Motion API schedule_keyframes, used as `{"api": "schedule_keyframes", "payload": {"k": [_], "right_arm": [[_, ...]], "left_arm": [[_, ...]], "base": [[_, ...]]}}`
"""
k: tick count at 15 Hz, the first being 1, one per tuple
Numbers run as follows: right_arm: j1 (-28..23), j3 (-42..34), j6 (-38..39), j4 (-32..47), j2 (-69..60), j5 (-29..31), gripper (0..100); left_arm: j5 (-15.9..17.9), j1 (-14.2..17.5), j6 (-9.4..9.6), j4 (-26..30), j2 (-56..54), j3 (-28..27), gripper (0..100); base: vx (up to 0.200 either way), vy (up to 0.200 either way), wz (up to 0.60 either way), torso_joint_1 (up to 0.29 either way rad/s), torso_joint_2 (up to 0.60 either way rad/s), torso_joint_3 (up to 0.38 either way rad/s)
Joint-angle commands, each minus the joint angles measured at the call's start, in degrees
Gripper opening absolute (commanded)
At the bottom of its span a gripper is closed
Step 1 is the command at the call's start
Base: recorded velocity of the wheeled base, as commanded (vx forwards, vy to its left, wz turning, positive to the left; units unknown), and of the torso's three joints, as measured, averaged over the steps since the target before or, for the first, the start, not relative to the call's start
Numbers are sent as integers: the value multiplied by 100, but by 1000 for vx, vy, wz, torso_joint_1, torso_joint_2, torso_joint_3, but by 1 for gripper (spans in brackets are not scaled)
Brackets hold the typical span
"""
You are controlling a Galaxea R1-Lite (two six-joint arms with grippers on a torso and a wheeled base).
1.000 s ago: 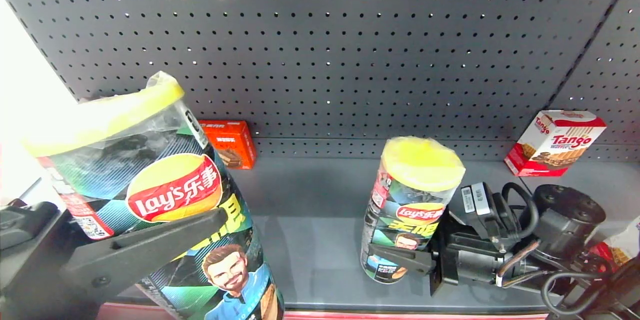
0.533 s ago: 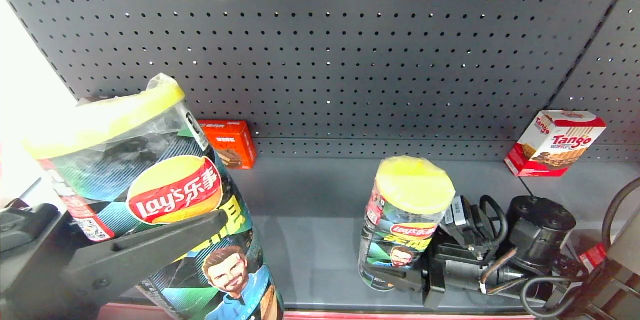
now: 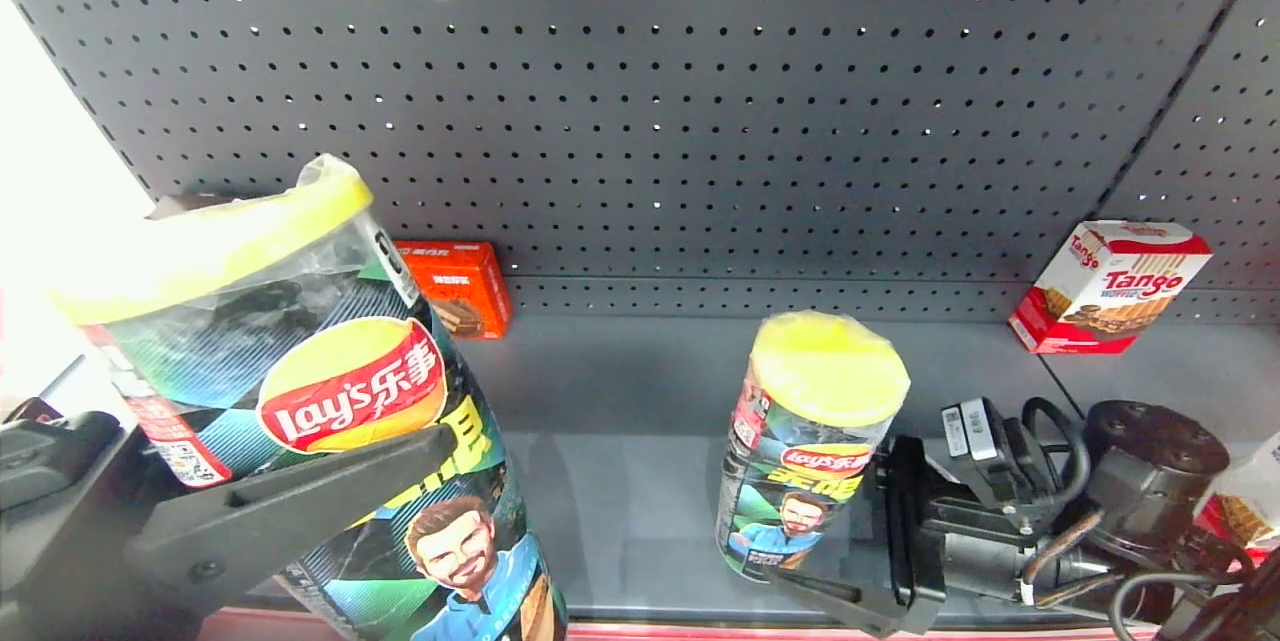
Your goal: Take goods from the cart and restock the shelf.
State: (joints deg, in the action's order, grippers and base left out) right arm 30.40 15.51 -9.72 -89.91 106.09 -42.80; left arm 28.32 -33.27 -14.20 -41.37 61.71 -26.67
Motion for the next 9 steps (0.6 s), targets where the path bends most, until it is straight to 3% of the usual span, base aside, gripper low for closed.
{"api": "schedule_keyframes", "payload": {"k": [1,4,7,9], "right_arm": [[-219,-487,14,-9,-827,-9,100],[-368,-804,31,210,-1733,0,100],[-588,-935,31,1019,-2682,0,100],[-1063,-637,40,2249,-3868,17,100]], "left_arm": [[-2,-4,-4,-2,8,-5,0],[-2,-4,5,-11,8,-5,0],[-2,-4,5,-11,8,-5,0],[-2,-4,14,-11,8,-13,0]], "base": [[0,0,0,0,0,0],[0,0,0,0,0,0],[0,0,0,0,0,0],[0,0,0,0,0,0]]}}
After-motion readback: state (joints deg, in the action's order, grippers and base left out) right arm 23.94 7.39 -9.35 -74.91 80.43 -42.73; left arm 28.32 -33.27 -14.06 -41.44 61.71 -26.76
